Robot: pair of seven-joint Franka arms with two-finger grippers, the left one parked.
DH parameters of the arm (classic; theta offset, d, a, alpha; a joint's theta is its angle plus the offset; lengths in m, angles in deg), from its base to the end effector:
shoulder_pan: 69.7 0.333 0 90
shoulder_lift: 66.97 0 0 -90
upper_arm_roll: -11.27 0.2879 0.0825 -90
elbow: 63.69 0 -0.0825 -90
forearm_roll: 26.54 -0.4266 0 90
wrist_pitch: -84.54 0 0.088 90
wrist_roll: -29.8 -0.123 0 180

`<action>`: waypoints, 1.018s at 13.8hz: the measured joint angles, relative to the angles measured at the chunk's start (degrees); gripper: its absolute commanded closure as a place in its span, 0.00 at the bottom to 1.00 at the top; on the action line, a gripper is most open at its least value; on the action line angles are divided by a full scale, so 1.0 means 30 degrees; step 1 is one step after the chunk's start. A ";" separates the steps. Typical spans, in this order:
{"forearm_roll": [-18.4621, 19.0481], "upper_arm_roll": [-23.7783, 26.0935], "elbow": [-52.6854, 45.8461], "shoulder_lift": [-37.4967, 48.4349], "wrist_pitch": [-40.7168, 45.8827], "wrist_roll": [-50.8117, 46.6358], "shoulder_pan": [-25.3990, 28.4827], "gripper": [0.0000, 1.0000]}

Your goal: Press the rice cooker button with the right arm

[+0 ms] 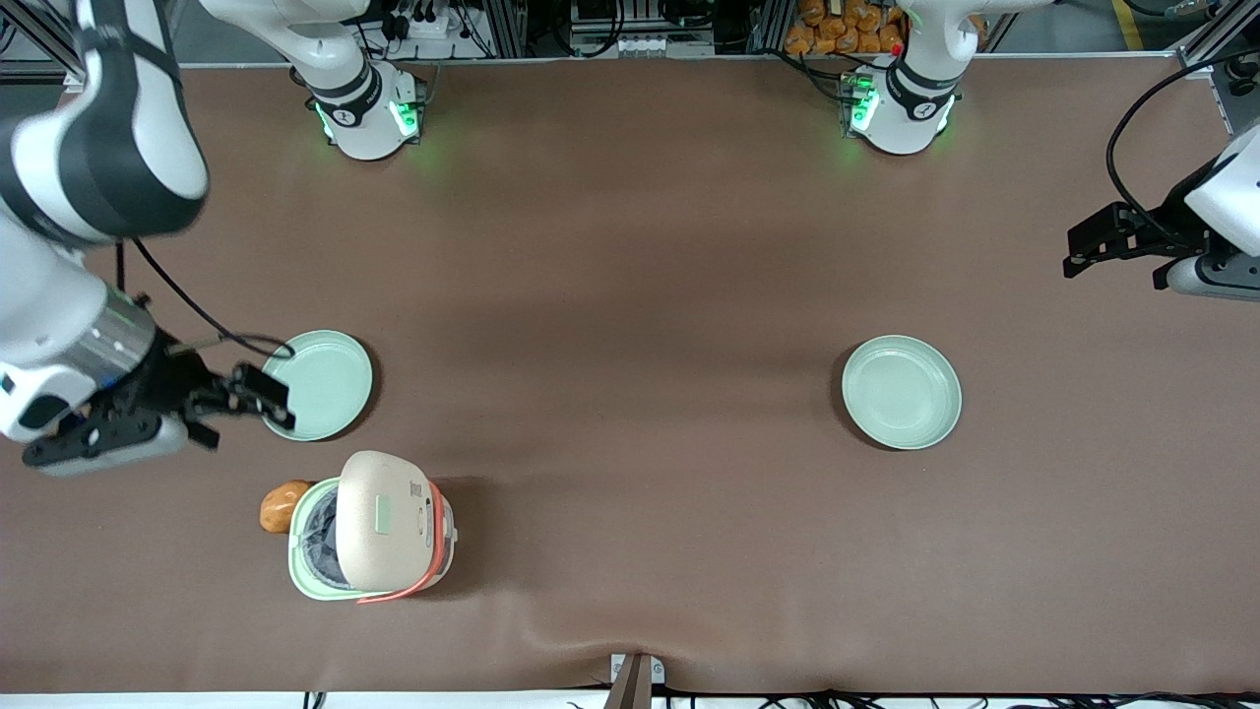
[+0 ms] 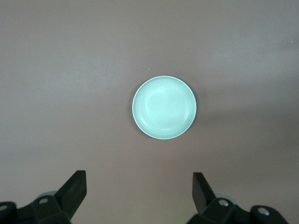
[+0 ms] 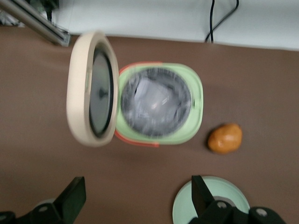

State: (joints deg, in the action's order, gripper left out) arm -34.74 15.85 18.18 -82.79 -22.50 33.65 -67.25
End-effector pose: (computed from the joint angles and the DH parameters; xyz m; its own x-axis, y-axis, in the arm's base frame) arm 0.6924 0.0926 0.5069 0.9757 0.1385 0.1700 0.1648 -0.9746 -0.1518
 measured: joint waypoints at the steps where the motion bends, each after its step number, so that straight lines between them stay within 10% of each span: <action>1: 0.0000 -0.0008 -0.0007 0.0601 0.1324 -0.0155 -0.0009 0.00; 10: 0.0211 -0.0202 0.0591 0.4868 0.7803 -0.0627 -0.2104 0.00; 14: 0.2204 -0.0396 0.0575 0.5358 0.9085 -0.0530 -0.2448 0.00</action>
State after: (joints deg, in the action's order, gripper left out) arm -28.13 14.66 19.90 -66.72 4.76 32.06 -74.59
